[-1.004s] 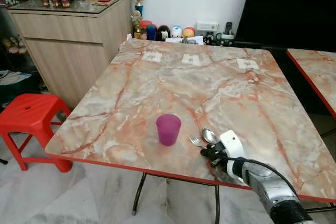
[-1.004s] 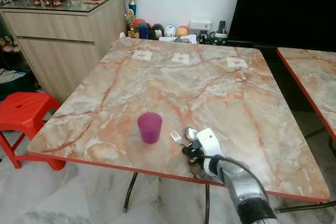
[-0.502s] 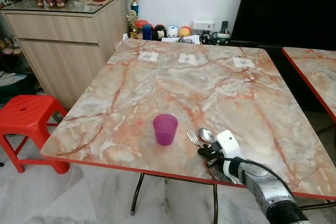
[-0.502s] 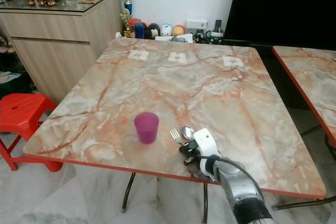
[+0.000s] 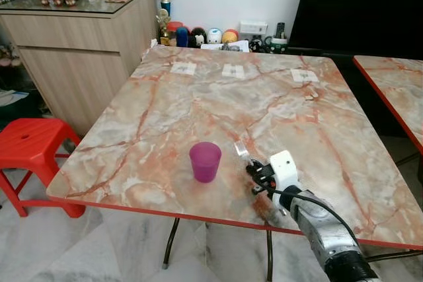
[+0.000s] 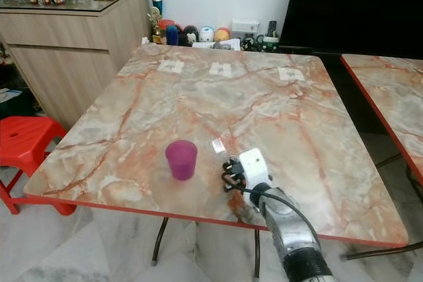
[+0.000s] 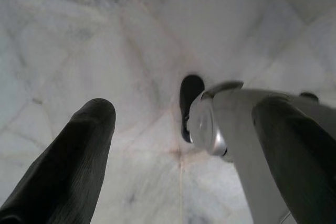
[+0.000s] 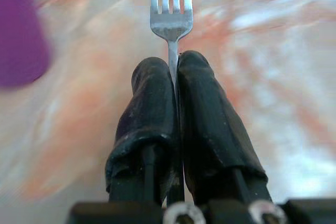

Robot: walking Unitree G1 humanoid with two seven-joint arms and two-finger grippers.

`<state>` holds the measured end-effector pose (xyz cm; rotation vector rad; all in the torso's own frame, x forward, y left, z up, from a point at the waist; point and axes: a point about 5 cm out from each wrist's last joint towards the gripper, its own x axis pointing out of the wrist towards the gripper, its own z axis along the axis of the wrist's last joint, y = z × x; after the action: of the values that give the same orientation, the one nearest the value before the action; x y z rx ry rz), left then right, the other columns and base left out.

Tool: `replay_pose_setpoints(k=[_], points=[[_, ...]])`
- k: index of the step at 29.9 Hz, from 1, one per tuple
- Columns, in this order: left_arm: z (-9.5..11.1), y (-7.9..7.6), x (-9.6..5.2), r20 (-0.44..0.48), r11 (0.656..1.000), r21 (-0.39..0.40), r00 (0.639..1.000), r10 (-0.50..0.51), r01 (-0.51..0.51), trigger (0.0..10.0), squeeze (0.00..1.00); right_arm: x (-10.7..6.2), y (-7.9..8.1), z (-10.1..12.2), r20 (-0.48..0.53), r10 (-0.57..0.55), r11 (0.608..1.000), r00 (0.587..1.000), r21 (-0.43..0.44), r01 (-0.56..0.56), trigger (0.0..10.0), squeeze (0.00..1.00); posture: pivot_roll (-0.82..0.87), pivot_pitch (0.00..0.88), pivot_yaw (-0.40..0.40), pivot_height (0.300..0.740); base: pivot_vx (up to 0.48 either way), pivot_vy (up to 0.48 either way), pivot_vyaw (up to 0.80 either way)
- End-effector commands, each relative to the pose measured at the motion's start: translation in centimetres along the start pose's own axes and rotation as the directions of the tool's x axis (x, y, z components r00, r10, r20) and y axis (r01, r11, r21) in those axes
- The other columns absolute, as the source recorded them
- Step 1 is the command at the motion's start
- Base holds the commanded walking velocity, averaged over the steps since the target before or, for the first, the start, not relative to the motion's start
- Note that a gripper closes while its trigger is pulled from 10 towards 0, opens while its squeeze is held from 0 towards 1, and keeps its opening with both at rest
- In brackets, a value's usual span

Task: Setting the table

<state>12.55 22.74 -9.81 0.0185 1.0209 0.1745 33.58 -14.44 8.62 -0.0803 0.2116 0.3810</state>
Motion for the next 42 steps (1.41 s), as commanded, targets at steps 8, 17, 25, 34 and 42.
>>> replay_pose_setpoints(k=[8,17,25,34,42], points=[[-3.0,5.0,-1.6,-0.056,0.998,-0.013,0.996,0.065,-0.066,10.0,0.00,-1.7,-1.7,2.5,0.215,-0.348,0.937,0.912,0.091,0.336,10.0,0.00,0.07,0.000,-0.032,0.740,0.000,0.000,0.00],[0.2,-0.5,0.1,-0.001,1.000,0.007,1.000,0.000,0.000,10.0,0.00,-3.0,-1.0,3.0,0.297,-0.435,0.900,0.850,0.179,0.397,10.0,0.00,0.07,0.000,-0.032,0.740,0.000,0.000,0.00],[0.1,-2.1,0.2,0.000,1.000,0.018,1.000,-0.022,0.022,10.0,0.00,-3.4,-0.9,3.1,0.311,-0.466,0.884,0.828,0.196,0.424,10.0,0.00,0.06,0.000,-0.035,0.740,0.000,0.000,0.00],[-2.1,4.1,-1.2,-0.028,1.000,-0.001,0.999,0.027,-0.027,10.0,0.00,-3.5,-0.8,3.2,0.318,-0.475,0.879,0.820,0.208,0.429,10.0,0.00,0.06,0.000,-0.036,0.740,0.000,0.000,0.00],[-1.1,3.4,-0.8,-0.016,1.000,0.029,1.000,0.013,-0.012,10.0,0.00,-3.6,-0.9,3.1,0.307,-0.502,0.864,0.808,0.211,0.457,10.0,0.00,0.06,0.000,-0.036,0.740,0.000,-0.127,0.00]])
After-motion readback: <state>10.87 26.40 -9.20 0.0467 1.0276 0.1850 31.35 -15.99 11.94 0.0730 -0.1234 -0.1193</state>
